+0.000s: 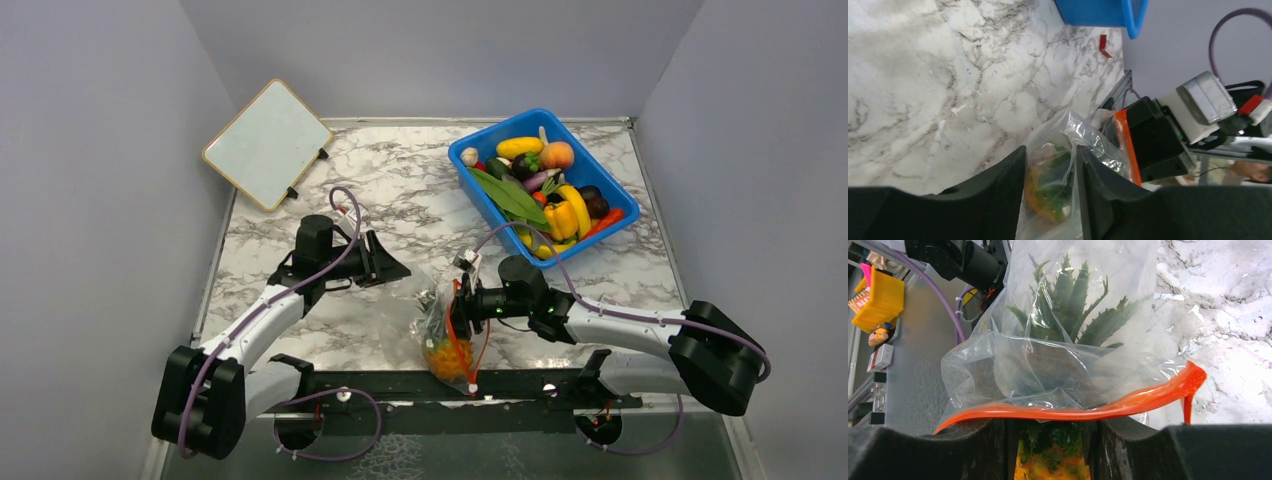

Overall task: Open the zip-top bag and remove the fake food
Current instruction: Pick up the fake fruit from the zipper food storage bag.

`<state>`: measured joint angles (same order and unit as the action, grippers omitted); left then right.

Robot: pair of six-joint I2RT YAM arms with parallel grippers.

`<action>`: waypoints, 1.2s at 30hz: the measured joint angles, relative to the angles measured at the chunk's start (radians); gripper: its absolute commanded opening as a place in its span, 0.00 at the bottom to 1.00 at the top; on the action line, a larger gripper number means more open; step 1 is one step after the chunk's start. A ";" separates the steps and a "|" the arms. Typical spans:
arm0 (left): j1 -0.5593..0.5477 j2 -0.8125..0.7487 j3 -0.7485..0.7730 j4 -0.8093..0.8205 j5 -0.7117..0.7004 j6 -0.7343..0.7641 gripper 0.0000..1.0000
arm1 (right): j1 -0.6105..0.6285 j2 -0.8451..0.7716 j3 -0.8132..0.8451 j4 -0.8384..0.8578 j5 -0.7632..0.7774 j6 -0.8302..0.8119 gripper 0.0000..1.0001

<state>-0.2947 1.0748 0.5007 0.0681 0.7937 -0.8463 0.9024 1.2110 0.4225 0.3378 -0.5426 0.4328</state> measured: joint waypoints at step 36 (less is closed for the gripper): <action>0.095 -0.164 -0.037 -0.200 -0.365 -0.021 0.00 | 0.000 -0.116 -0.093 0.002 0.280 0.193 0.85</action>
<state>-0.2001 0.9104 0.4637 -0.1318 0.4286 -0.8677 0.9024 1.0946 0.3294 0.3393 -0.2623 0.6262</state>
